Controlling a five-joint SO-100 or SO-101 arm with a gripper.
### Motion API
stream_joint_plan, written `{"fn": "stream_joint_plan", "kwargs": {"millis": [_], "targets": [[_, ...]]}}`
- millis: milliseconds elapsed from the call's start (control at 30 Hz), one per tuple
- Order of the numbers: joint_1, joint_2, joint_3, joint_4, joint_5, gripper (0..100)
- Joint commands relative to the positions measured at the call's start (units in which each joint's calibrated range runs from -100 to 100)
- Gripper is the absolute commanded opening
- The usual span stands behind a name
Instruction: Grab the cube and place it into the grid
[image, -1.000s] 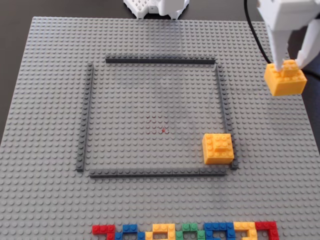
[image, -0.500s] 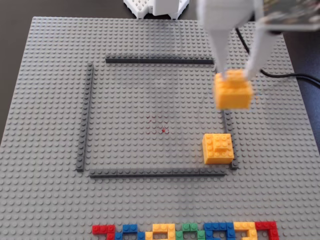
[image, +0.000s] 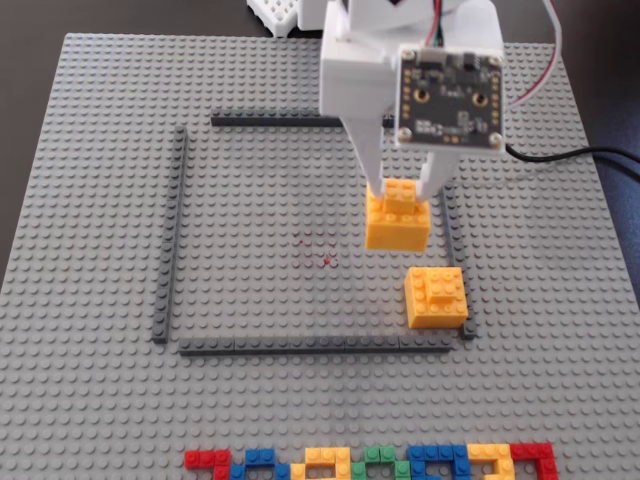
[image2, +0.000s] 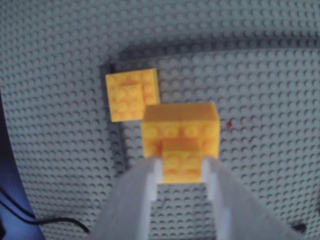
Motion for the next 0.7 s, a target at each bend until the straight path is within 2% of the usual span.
{"fn": "stream_joint_plan", "kwargs": {"millis": [0,667], "targets": [[0.8,-4.6,0.5,-1.5,0.3,6],[1.1,3.5,2.2,-5.0,0.8,6]]}}
